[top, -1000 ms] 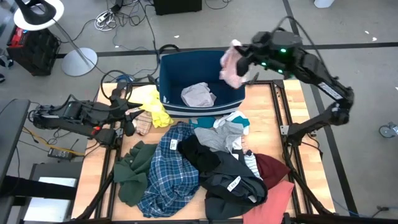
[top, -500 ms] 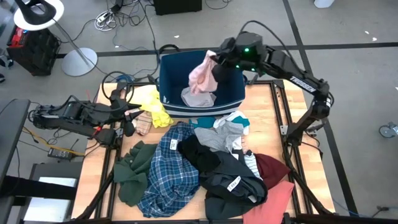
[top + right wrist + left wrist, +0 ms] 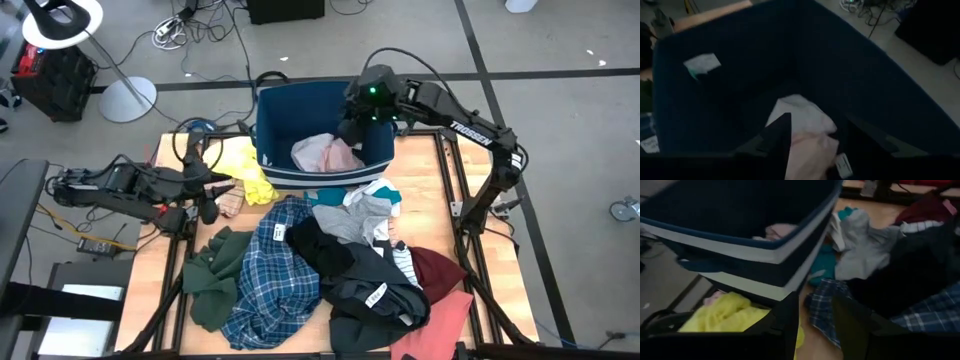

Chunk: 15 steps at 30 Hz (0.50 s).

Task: Sort clothes
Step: Put the yellow shirt into the laundry organizer

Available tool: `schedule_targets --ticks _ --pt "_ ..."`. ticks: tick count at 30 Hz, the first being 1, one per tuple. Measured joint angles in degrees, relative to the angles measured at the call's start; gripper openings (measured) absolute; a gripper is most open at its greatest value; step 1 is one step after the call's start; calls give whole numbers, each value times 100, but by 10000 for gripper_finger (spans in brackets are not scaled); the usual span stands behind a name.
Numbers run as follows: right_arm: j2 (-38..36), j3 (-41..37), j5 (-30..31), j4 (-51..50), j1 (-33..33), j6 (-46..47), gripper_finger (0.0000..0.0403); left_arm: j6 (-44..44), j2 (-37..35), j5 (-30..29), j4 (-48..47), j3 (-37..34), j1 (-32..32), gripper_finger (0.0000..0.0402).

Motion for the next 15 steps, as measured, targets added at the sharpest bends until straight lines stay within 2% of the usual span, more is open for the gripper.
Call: schedule_targets --ticks 9,15 --pt "-662 -22 14 -1041 -37 118 199 -172 783 232 -3 -4 0 122" --pt "-1687 -878 149 -994 -32 407 195 -442 965 234 -141 -4 0 121"
